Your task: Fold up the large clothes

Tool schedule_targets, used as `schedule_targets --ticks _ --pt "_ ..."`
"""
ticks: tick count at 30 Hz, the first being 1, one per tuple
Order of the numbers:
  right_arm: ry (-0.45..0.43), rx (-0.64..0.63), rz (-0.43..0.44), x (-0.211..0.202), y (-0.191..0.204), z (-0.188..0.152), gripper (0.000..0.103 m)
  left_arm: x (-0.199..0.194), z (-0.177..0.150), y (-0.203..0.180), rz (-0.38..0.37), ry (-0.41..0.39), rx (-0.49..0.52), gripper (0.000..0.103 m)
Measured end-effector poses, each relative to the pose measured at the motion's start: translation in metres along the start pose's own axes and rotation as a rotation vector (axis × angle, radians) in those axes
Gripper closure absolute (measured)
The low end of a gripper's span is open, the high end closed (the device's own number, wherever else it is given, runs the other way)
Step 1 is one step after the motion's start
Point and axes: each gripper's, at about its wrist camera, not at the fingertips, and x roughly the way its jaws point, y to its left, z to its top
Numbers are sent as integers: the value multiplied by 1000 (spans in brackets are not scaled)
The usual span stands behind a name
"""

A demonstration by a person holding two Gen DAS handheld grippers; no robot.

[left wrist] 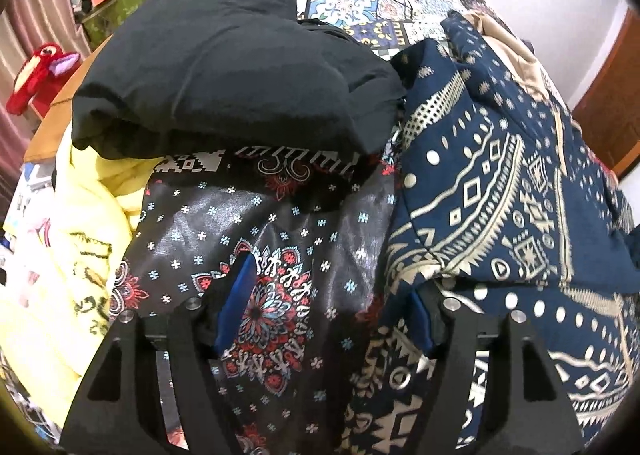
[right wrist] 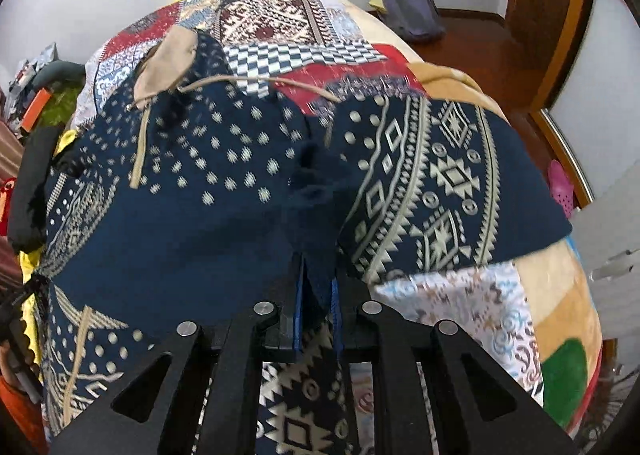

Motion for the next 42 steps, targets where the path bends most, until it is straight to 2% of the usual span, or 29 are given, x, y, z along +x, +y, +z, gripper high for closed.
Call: schedule_targets --ticks 3,9,13,15,20,25,28,31,34,42 --pt "16 -9 -9 -2 -5 -6 87 -5 -6 -2 21 8 45 34" --pt "10 -53 -110 -13 -8 -14 71 -32 -16 -2 36 -12 129 34" --pt "-26 -84 -128 -29 -7 -15 69 -57 -10 -4 16 -56 143 34" --pt "-46 -83 -126 -36 -8 -13 67 -71 -3 -7 -3 -89 141 32" --pt "-128 -37 -129 -63 -17 -2 55 -104 26 -28 -85 -180 138 30" --pt "-195 41 -107 -83 -38 12 46 -114 53 -59 -159 -226 162 26" --pt "-214 93 -118 -88 -58 16 45 -110 63 -81 -181 -232 185 26" --pt "-204 152 -153 -83 -82 18 45 -102 69 -104 -218 -218 207 26" --pt "-168 224 -150 -71 -109 16 45 -91 71 -125 -244 -192 233 26" --pt "-13 473 -17 -10 -167 -3 45 -55 58 -150 -258 -97 250 26"
